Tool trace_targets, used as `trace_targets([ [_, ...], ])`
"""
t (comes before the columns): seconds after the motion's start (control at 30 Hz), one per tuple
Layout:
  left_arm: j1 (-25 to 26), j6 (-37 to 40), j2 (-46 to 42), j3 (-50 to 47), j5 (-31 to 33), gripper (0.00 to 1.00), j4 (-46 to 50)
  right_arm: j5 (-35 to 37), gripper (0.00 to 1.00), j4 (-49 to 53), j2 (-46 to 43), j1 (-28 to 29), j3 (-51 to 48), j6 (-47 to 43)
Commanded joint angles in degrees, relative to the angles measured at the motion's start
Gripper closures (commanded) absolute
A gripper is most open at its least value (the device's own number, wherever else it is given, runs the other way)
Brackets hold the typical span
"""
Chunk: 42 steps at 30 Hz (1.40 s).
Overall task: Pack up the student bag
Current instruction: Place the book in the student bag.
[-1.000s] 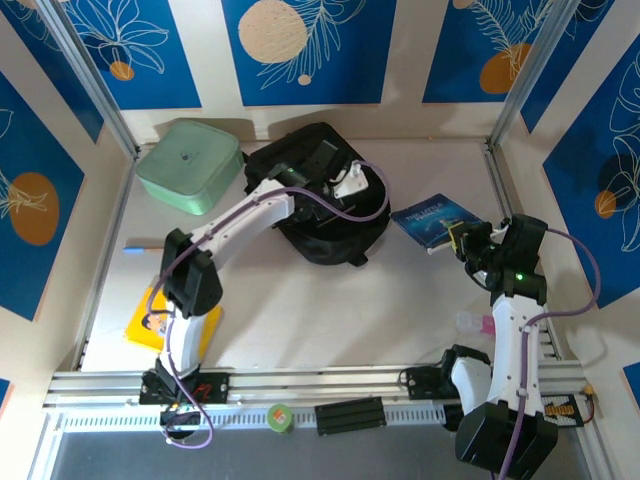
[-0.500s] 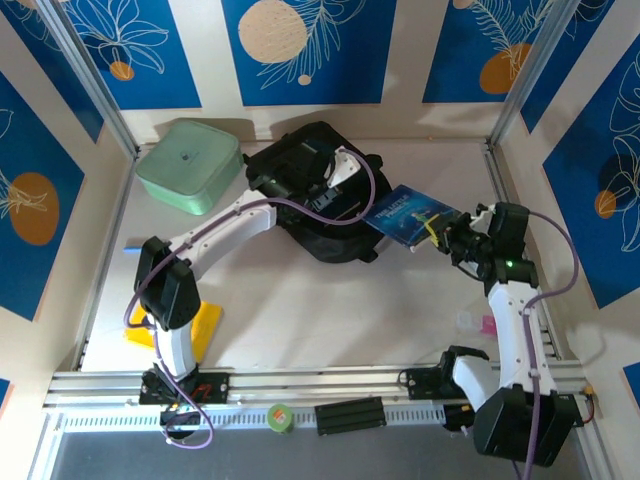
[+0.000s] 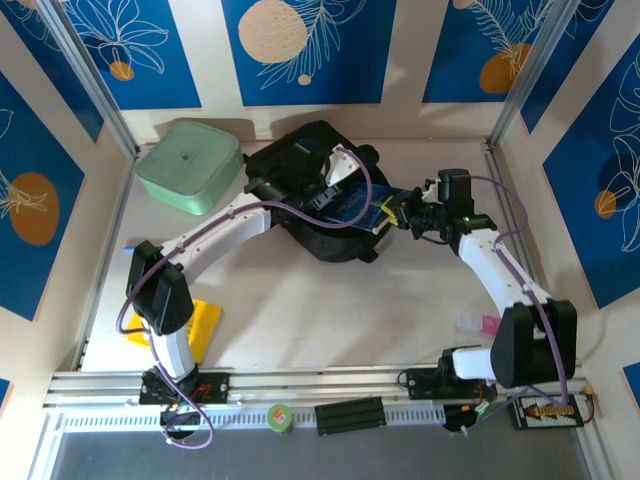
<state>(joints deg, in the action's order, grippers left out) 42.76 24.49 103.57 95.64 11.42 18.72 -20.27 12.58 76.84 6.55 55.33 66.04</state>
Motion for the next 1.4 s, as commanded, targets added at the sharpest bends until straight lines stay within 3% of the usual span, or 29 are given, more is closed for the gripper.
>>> trace_targets([
  [0.0,-0.1,0.6,-3.8,-0.3,-2.7,1.00,-5.4,-0.2,0.93,-8.6,3.8,1.5,2.9,3.0],
  [0.17,-0.2,0.4,-4.2,-1.2,-3.0,1.00,-5.7,0.0,0.92,-19.1,10.3,4.1,2.6,3.4],
  [0.43,-0.2,-0.9,-4.1,-2.3,-4.5,1.00,-5.8,3.4,0.91,-23.4,21.2,5.6,0.7,4.7],
  [0.73,-0.2,-2.3,-3.4,-1.6,-6.7,1.00,-5.0,4.8,0.89,-23.9,31.9,9.2,12.6,9.1],
  [0.87,-0.2,-3.2,-2.9,-1.4,-6.6,1.00,-5.1,10.9,0.87,-26.8,35.8,12.0,13.5,12.6],
  [1.03,-0.2,-4.8,-1.8,0.2,-6.8,1.00,-4.5,12.3,0.85,-31.7,41.1,13.4,14.5,14.8],
  [1.13,-0.2,-5.0,-1.9,0.2,-7.1,1.00,-4.2,13.1,0.82,-31.7,41.9,13.4,15.1,14.3],
  [1.37,-0.2,-5.1,-1.0,0.8,-6.1,1.00,-3.0,14.9,0.56,-27.7,32.5,12.3,10.3,8.4],
])
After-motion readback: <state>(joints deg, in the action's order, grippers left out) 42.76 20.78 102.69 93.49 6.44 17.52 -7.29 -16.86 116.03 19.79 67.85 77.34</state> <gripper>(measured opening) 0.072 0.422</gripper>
